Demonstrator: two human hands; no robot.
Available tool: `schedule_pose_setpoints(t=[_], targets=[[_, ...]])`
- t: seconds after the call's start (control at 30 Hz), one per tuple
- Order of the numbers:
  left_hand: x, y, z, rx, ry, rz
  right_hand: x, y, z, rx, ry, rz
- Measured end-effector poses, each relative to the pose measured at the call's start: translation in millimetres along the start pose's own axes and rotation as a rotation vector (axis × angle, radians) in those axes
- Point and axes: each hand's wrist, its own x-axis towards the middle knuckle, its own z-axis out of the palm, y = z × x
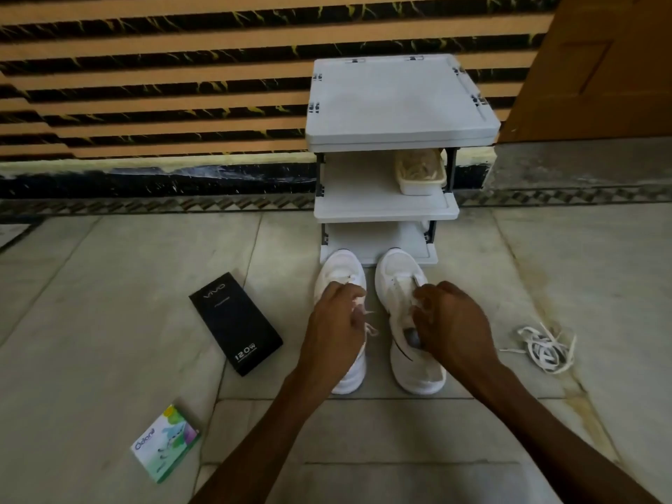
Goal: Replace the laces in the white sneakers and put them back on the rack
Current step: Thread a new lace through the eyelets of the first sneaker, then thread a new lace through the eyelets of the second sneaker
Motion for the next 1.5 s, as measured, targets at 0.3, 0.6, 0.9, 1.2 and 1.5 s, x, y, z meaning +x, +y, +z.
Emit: schedule_pose_setpoints(t=[0.3,0.6,0.9,1.2,1.5], targets=[[10,32,62,0.132,-0.210,-0.023,4,40,14,0.024,-0.149,0.057],[-58,47,73,0.088,-0.299,0.007,-72,79,15,0.178,-0.039,-0.004],[-73,63,76,0.168,-0.255,0.100,-106,105,-3,0.445,-0.080,0.072],[-26,90,110,0.046,-0.371,0.196,-55,181,15,-0.065,-0.087,0.184],[-12,92,120,-0.024,-0.372,0.152,-42,186,25,-0.435,-0.152,-0.028]])
